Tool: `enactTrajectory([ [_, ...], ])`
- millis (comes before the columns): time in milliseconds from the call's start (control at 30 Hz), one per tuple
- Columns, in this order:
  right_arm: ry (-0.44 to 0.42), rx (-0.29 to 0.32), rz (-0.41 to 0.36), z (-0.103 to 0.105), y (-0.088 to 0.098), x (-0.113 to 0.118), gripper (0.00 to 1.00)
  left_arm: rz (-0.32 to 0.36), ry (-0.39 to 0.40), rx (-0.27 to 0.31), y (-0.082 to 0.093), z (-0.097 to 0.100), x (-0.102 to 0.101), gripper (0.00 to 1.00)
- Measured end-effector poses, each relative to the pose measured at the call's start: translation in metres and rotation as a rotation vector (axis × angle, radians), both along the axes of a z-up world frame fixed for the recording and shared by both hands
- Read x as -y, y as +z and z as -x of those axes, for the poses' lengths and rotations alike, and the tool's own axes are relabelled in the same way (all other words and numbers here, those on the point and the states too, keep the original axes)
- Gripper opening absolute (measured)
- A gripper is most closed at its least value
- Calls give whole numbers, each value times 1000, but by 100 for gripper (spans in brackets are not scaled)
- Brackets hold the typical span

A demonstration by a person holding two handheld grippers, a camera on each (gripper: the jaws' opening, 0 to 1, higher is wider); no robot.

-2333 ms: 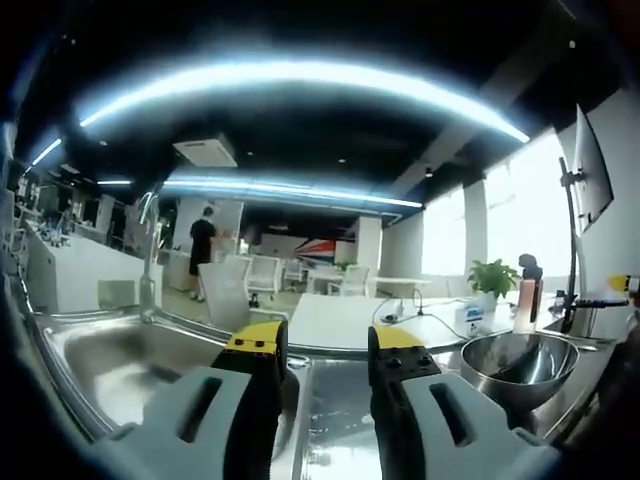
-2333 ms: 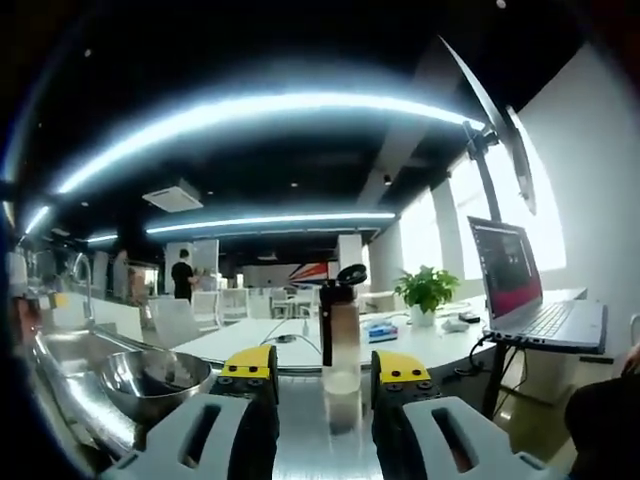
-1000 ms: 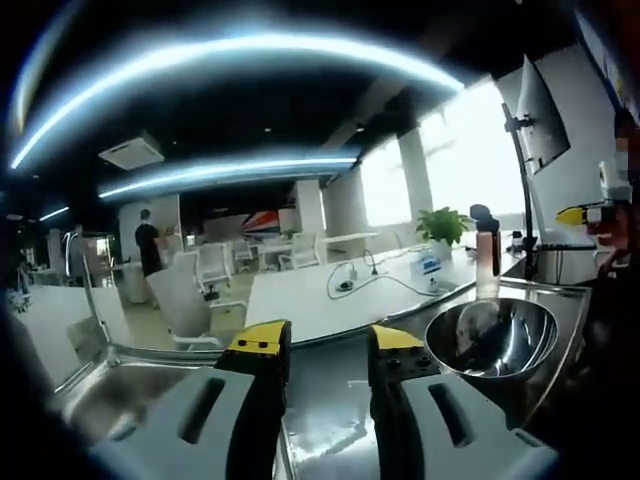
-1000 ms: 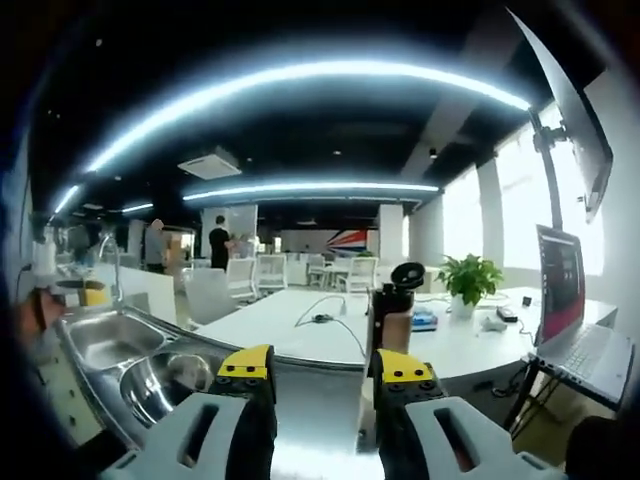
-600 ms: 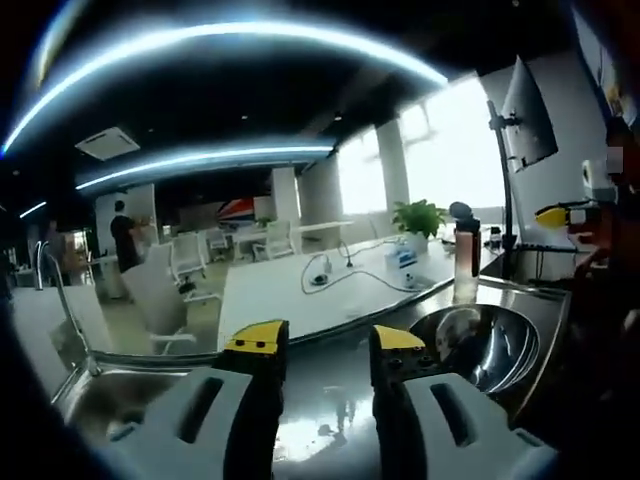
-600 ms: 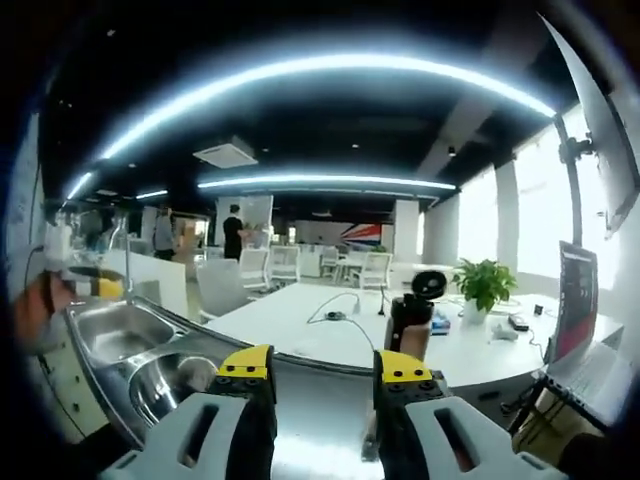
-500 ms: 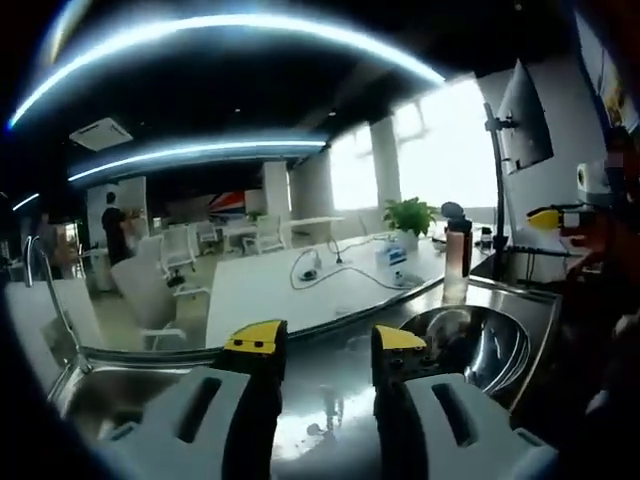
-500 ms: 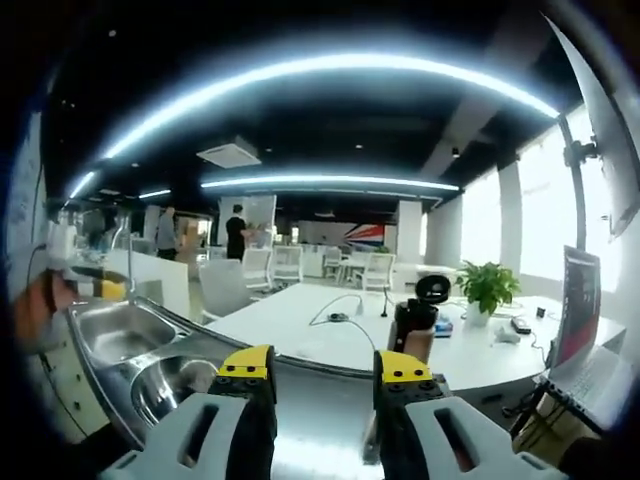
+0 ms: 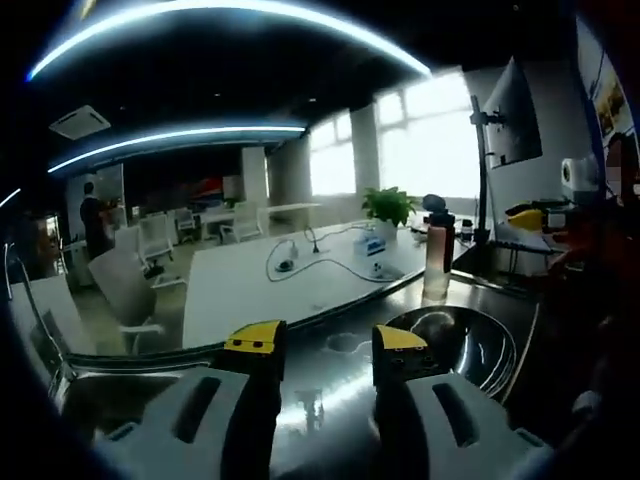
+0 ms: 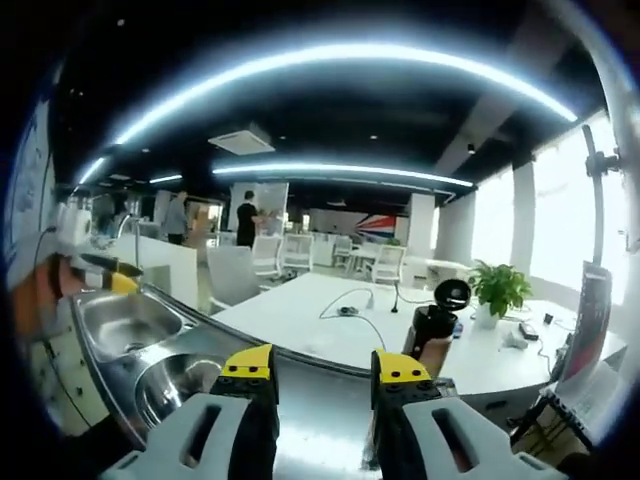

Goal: Pick up bowl with dirty water move over sink pour dirty water into sink return bowl to place

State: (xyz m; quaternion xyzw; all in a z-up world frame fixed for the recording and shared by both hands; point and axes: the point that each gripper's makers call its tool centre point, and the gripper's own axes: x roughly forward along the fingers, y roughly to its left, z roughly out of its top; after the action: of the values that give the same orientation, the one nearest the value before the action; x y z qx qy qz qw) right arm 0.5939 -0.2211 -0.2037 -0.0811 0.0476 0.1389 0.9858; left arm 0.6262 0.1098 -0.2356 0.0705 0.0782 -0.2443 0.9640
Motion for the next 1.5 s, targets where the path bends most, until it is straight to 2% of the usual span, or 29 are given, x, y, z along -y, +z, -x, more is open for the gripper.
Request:
enactTrajectory([
  [300,38,-47,53,-11,-5,-15,32,-57,-50,-67,-11,-8,20,34],
  [500,58,-74,87,-16,-7,-24,32,-122,-94,-111,-19,-12,34,35],
  [633,76,-105,124,-22,-13,-30,32,-136,-131,-154,-23,-13,42,35],
  [700,78,-121,143,-24,-15,-32,32,-160,-167,-193,-30,-9,48,35],
  [833,87,-141,161,-28,-18,-38,31,-183,-191,-219,-36,-10,56,35],
  [900,100,-171,180,-30,-24,-41,31,-202,-199,-241,-41,-12,60,35],
  [1100,134,-245,204,-36,-41,-52,31,-251,-211,-283,-50,-17,64,35],
  [1367,161,-322,221,-44,-51,-61,31,-300,-208,-333,-56,-26,57,35],
  [1500,175,-365,231,-46,-59,-64,31,-296,-216,-375,-62,-29,58,35],
])
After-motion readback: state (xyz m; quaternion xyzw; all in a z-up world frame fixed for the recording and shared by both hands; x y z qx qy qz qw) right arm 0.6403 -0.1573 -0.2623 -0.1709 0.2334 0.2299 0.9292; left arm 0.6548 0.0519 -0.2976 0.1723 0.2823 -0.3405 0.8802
